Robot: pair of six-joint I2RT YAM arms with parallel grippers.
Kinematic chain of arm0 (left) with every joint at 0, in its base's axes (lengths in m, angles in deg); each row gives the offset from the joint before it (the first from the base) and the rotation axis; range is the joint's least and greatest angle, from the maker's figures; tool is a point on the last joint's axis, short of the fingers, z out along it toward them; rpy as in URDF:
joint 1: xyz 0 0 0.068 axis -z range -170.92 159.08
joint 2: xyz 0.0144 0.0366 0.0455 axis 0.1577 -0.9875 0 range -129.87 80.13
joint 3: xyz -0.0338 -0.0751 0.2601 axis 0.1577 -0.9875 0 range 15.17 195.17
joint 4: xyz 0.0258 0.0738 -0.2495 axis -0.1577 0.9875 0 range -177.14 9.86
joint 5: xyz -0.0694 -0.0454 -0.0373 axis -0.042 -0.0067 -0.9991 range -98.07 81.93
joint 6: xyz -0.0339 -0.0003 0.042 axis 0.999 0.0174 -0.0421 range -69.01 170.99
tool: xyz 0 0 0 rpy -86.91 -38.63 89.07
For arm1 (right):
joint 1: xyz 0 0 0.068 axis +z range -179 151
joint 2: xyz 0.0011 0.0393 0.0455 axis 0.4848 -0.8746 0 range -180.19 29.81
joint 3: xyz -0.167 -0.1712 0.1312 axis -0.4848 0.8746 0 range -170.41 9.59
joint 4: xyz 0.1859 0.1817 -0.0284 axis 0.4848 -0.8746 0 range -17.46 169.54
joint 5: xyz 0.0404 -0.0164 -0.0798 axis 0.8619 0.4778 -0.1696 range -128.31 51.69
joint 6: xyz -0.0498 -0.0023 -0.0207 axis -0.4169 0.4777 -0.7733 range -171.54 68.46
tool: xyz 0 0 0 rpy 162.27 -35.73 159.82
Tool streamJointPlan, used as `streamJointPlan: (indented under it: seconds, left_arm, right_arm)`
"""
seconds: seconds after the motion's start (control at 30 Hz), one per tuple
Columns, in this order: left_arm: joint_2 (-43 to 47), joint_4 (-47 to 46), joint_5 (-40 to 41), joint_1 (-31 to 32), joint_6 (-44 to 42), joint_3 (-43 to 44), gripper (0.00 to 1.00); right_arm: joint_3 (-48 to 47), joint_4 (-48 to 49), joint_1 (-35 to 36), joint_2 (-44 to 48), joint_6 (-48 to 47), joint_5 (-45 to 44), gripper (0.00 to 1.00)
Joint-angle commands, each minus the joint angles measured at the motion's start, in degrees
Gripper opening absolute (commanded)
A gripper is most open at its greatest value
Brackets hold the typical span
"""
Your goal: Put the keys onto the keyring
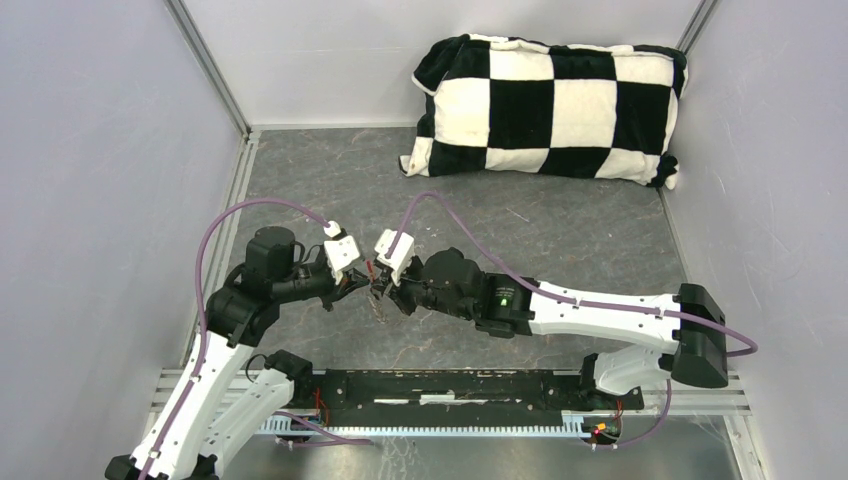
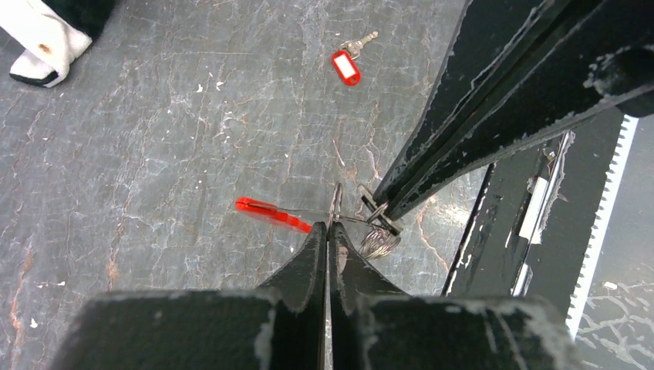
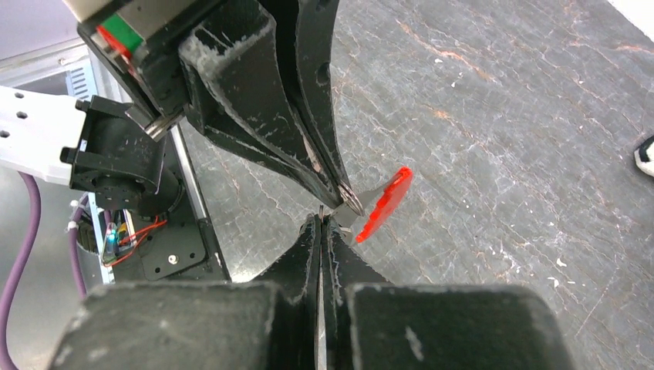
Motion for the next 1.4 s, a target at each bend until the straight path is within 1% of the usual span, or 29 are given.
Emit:
streamJointPlan:
  seconds: [0.0,0.47,0.67,0.93,1.23,1.37]
  left_arm:
    - [0.45,-1.49,0.34,0.02,1.23,2.14,0.02]
    - [0.96,-1.23,0.38,0.06,0.47,1.92,0.02]
    - [1.26,-1.24,0.47,0.08,0.08,1.65,0.02]
    - [1.34,-0.83,0.29,0.01,-0.58,1.65,0.02]
    - [1.49,-0.32,0.02,0.02,-1.48,1.49,0.02]
    - [1.82,-0.32,0.13,0.01,-1.71,1.51,0.02]
  right_arm:
    - [-3.03,4.66,0.87,-0.95,0.58,-2.52,0.00]
    - [-2.87,6.28,2.19,-2.01,1.57,-7.19,0.00]
    - [-4.07,5.36,2.46,-3.14,1.58,-7.93,0.00]
    - [-3.43,6.47,2.74,-2.86,2.45,-9.10,0.00]
    - [-2.94,8.19,3.52,-2.86,3.91,-12.93,0.00]
    - [-4.27,6.53,3.52,-3.97,4.02,-13.11,0.00]
